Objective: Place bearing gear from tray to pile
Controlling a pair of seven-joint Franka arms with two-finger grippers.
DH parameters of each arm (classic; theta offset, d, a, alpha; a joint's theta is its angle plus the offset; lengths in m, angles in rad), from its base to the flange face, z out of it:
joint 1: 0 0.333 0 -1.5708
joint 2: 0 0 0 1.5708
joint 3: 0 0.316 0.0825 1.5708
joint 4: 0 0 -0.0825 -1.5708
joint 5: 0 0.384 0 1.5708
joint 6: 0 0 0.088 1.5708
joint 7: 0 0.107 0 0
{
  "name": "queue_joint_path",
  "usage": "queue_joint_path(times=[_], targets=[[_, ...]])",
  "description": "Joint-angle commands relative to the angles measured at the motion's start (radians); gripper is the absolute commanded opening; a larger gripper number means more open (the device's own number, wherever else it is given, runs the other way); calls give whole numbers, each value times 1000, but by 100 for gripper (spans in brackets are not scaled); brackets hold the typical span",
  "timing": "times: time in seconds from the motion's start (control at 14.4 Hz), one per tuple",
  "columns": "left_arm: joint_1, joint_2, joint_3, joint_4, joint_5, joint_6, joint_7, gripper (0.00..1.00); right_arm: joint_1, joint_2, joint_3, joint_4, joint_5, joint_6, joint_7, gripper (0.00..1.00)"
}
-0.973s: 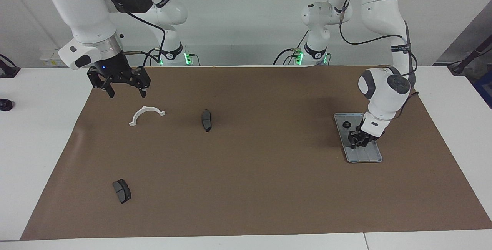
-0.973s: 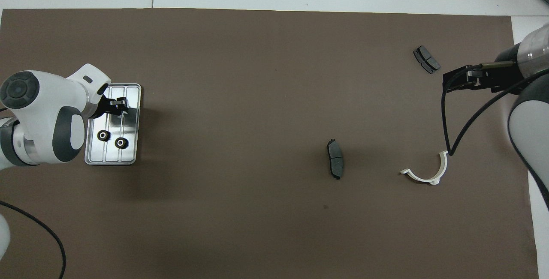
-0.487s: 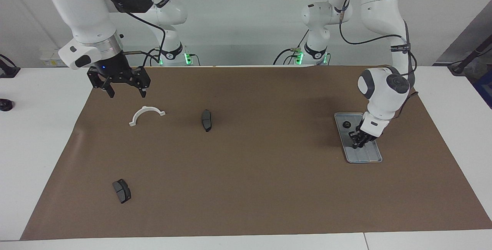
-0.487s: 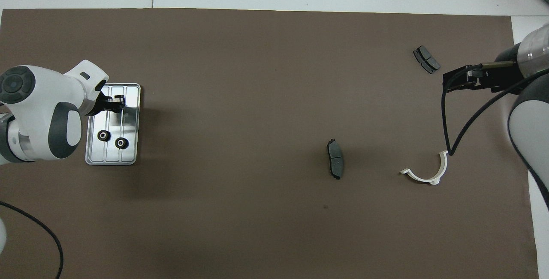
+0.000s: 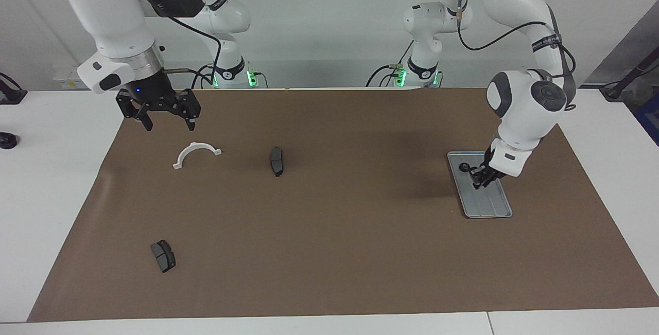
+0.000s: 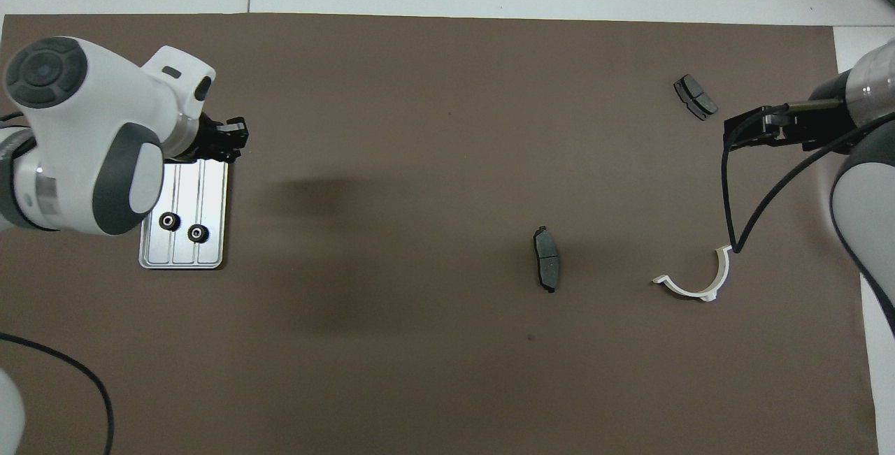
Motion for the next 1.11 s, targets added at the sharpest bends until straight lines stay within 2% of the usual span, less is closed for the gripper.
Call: queue_joint_path(times=[0.0, 0.14, 0.28, 0.49, 0.56, 0.7, 0.76, 0.83, 0.9, 0.97, 1.04], targets=[[-134, 17, 15, -24, 7, 93, -195, 0, -16, -26, 9, -32, 6, 8, -11, 100], [-237, 59, 18, -18, 7, 176, -348, 0, -16, -26, 9, -30, 6, 8, -11, 100], [-329, 140, 22, 23, 19, 226, -484, 0, -17, -26, 9, -30, 6, 8, -11, 100], [-380, 181, 21, 35, 18, 268, -582, 0, -17, -26, 9, -30, 6, 8, -11, 100], [-406, 211, 24, 32, 26, 315, -661, 0, -17, -25, 9, -30, 6, 8, -11, 100], [-412, 221, 27, 25, 47, 371, -708, 0, -16, -26, 9, -32, 6, 0, -13, 100], [-409, 222, 25, 23, 47, 384, -708, 5, -16, -26, 9, -35, 6, 0, -16, 100], [-407, 227, 24, 6, 49, 416, -708, 13, -8, -26, 9, -33, 6, -1, -13, 100], [-412, 228, 25, -29, 49, 452, -708, 25, -4, -28, 10, -36, 6, -4, -13, 100], [-406, 228, 25, -28, 49, 449, -708, 60, 2, -38, 10, -54, 6, 11, -8, 100], [-398, 227, 25, -3, 44, 419, -710, 100, 4, -54, 13, -91, 6, 31, 2, 100]])
